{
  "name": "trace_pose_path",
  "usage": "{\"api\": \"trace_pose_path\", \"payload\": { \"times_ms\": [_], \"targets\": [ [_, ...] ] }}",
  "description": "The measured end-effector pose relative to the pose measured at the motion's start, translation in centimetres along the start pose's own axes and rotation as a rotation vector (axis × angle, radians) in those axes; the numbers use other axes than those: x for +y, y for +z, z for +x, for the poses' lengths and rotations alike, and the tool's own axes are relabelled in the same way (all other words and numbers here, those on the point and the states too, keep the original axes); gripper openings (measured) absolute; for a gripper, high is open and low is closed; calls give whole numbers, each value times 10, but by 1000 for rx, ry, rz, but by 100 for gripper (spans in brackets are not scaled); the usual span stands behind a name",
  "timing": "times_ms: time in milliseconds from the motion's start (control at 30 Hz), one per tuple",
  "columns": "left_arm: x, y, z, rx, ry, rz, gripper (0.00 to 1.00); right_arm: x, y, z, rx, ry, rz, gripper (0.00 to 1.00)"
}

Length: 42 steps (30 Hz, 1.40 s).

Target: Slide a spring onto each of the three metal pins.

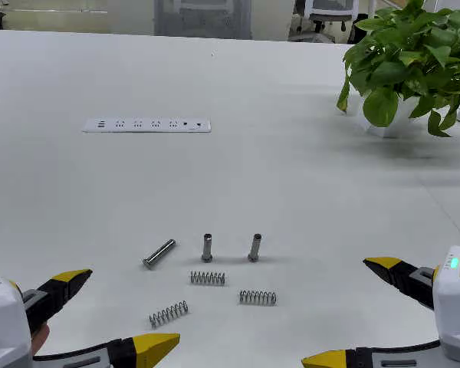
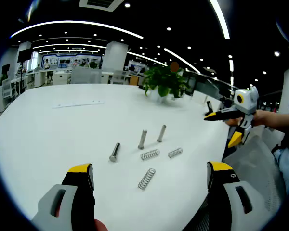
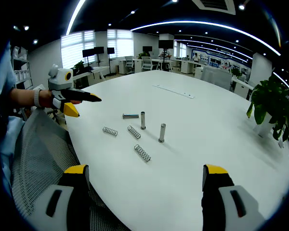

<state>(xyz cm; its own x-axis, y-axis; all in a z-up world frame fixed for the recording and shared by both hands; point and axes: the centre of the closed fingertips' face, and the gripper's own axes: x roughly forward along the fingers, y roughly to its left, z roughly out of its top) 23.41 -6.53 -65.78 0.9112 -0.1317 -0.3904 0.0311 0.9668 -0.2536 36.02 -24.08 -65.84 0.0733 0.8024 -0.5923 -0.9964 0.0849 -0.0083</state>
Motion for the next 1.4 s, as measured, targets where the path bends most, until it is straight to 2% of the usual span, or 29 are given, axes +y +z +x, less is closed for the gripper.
{"api": "trace_pose_path", "payload": {
  "times_ms": [267,567,900,1167,1300,1400],
  "targets": [
    [2,-1,-1,3,5,4,100,-1,0,1,5,2,-10,99],
    [2,-6,-2,31,4,24,100,-1,0,4,9,8,-25,99],
    [3,-6,-2,51,0,33,100,-1,0,5,8,16,-28,99],
    [11,-3,3,73,7,45,100,3,-3,7,15,26,-28,98],
    [17,-1,7,88,16,51,92,4,-4,8,17,29,-24,98],
    [23,0,10,108,20,71,92,4,-2,9,12,29,-23,98]
  ]
}}
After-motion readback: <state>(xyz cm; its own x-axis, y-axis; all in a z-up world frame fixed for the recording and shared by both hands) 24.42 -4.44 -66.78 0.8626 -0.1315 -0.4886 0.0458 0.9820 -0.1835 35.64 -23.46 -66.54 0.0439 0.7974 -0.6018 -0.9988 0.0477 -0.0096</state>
